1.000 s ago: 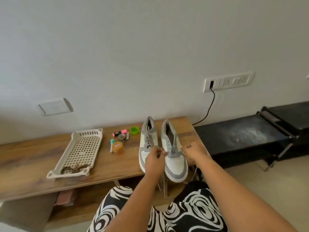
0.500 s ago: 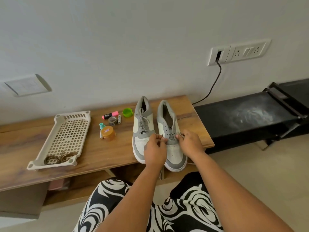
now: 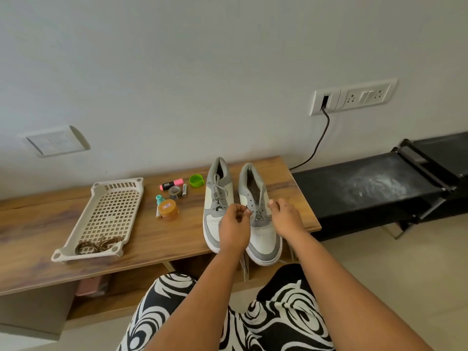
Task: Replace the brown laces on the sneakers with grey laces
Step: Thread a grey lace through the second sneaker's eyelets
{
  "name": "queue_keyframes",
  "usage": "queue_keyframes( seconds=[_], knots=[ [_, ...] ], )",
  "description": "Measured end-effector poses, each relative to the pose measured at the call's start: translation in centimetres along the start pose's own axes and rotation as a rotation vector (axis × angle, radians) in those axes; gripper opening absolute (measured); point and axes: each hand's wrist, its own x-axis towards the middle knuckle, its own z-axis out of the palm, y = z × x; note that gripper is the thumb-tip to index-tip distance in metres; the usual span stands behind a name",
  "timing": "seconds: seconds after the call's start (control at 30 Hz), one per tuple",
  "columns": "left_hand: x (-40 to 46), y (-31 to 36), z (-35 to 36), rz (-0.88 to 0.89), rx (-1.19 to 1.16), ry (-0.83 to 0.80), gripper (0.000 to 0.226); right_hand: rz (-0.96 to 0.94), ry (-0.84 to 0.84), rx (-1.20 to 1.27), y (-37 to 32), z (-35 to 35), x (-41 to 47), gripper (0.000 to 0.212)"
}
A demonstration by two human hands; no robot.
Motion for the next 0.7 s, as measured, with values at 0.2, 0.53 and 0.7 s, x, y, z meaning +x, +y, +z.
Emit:
queue_keyframes(
  seconds=[0.2,0.53,0.7],
  knots=[
    [-0.5,8.3,-2.3,0.197,-0.183,-0.003,0.003,-0.294,0.106,0.274,-7.7,-3.3,-2.9,0.031],
    [-5.1,28.2,-7.7,0.59,-0.294,0.058,0.011,-0.497,0.125,0.996,-22.1,-18.3,-10.4,0.012],
    [-7.0,37.3,-10.5,0.723,-0.358,0.077,0.008,-0.61,0.121,1.017,-28.0,-24.6,-13.5,0.013]
  ],
)
